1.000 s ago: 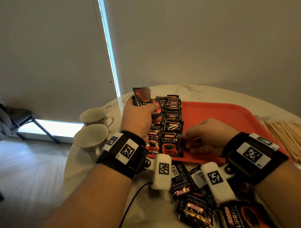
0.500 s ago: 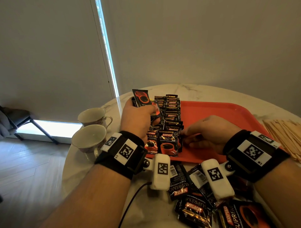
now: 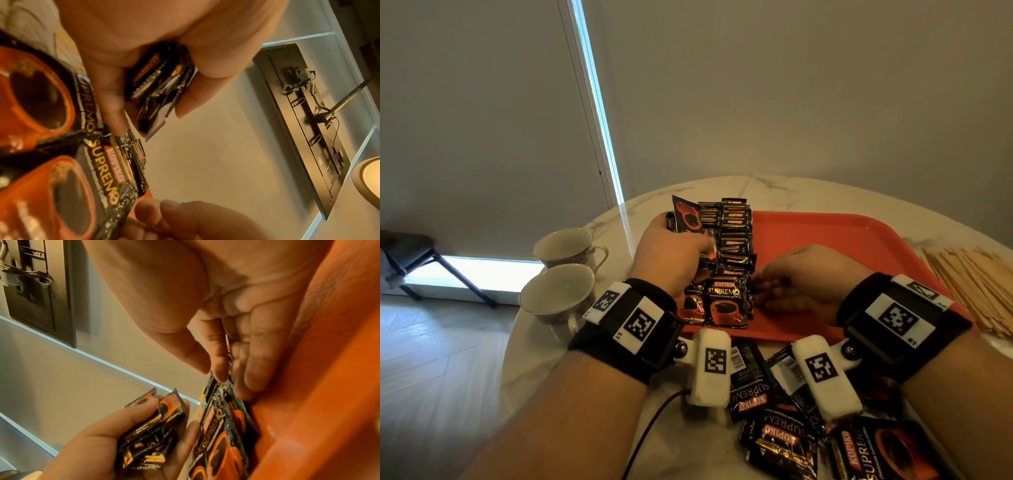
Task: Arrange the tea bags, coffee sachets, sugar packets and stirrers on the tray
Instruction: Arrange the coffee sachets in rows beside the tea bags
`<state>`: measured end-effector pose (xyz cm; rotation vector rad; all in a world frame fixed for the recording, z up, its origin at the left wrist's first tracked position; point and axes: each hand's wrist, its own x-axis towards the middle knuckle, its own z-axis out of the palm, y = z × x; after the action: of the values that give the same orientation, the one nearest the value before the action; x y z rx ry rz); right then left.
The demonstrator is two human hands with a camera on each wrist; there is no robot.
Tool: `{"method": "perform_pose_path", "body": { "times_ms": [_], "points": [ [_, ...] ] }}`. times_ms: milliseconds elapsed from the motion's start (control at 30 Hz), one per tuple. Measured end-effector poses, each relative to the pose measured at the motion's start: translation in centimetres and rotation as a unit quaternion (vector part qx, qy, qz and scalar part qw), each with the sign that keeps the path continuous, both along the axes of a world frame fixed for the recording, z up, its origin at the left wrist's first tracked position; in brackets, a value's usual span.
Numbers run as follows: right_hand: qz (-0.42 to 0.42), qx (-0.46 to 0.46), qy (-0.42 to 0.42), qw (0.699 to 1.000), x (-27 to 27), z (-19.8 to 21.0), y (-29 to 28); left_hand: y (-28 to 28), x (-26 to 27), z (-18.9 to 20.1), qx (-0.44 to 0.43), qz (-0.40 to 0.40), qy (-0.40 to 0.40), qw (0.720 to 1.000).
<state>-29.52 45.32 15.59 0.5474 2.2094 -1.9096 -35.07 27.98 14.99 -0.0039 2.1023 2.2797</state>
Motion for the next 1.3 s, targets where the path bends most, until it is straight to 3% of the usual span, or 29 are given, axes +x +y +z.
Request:
{"method": "perform_pose_path", "body": {
  "times_ms": [633,1300],
  "points": [
    [-0.038,-0.051,0.059,0.996,-0.32,-0.08,-0.02,0.10,0.11,-0.16,-0.016,-0.001,0.004,1.000],
    [-0.016,-0.004,0.015,1.000,-0.02,0.33,0.03,-0.24,-0.13,0.00,0.017,0.021,0.010,1.000]
  ]
}}
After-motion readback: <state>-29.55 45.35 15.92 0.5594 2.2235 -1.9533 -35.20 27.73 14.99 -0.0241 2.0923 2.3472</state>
